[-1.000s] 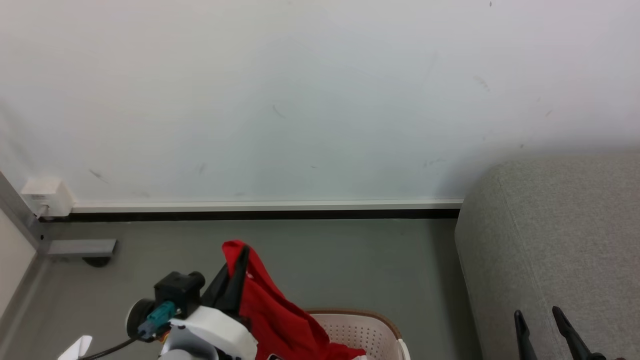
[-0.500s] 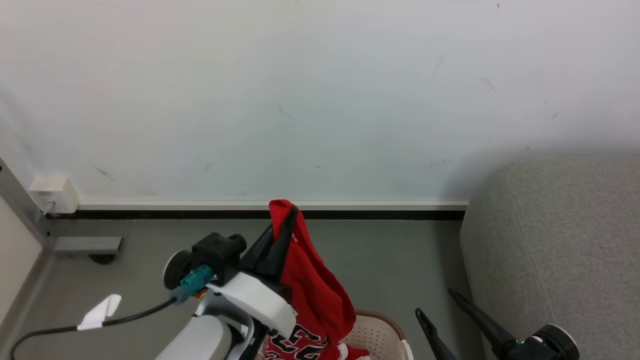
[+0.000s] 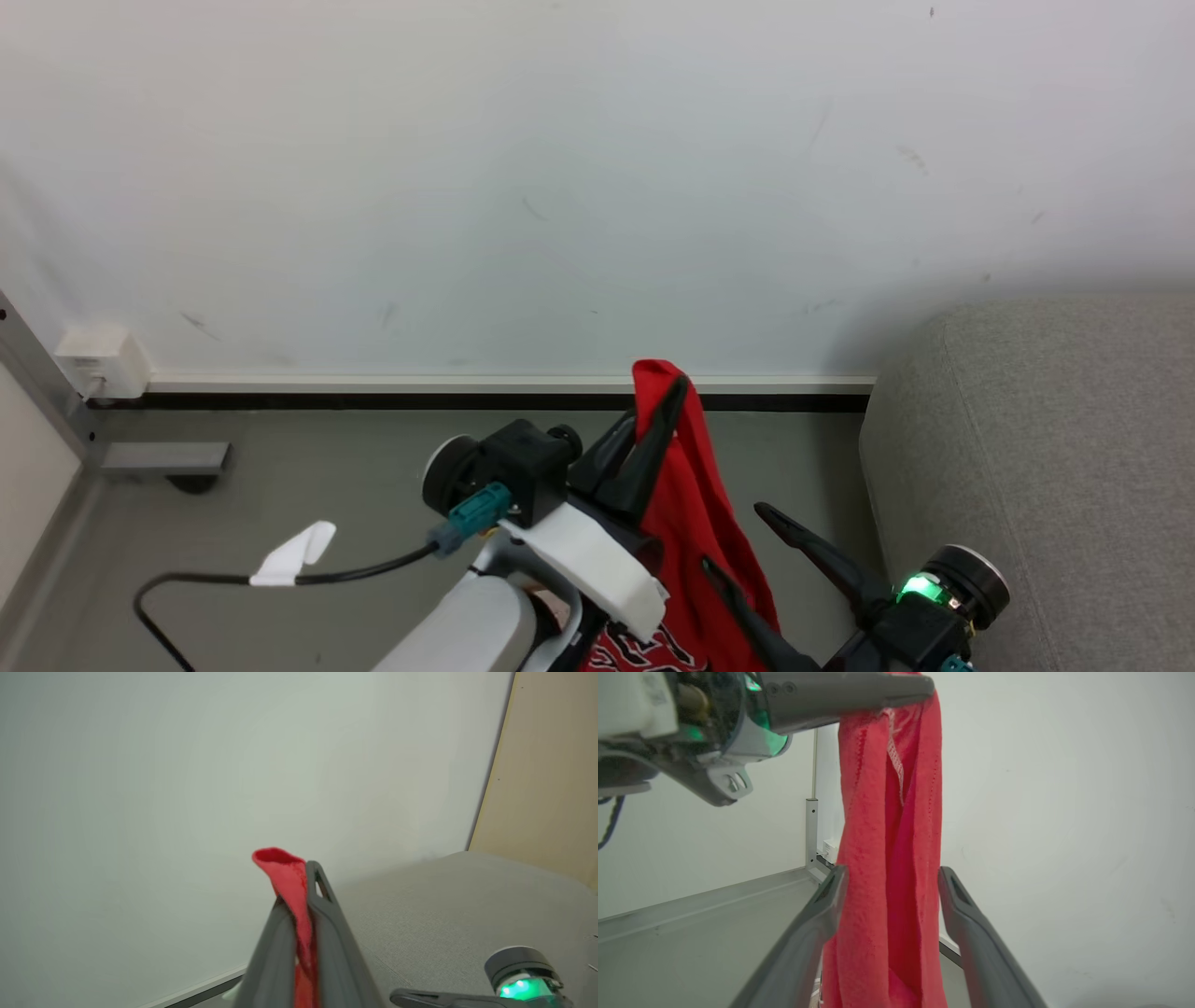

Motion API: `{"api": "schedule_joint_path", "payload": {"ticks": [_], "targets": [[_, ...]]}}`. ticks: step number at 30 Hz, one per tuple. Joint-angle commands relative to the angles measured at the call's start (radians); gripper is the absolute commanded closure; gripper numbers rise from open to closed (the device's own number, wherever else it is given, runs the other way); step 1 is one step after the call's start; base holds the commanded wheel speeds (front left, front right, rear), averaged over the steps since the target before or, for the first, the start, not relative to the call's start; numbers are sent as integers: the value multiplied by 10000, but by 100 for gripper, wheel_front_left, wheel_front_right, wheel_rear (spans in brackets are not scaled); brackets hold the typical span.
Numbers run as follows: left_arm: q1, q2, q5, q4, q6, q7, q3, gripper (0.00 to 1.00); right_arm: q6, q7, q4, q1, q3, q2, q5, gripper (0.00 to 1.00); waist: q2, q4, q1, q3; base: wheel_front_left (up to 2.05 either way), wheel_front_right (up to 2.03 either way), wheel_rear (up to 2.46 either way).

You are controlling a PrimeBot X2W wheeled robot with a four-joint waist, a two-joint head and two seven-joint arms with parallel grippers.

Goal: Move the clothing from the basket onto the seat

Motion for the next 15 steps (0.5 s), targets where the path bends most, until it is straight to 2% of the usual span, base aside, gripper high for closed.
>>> {"api": "schedule_joint_path", "payload": {"ticks": [1,9,15], "targets": [[-128,-13,111,-91,-35,18,-63,100,-28,-35,127,-151,-94,-25,-98,0,0,-5,0,-1,0,0,0],[-85,-129,135,-781,-194,375,-569,100,-28,-59,347,28,-615,1,-235,0,0,-57,0,-36,0,0,0],[32,-181,-107,-1531,-552,652,-1015,100,-28,-17,357,24,-631,-23,-38,0,0,-148,0,-62,0,0,0]]}}
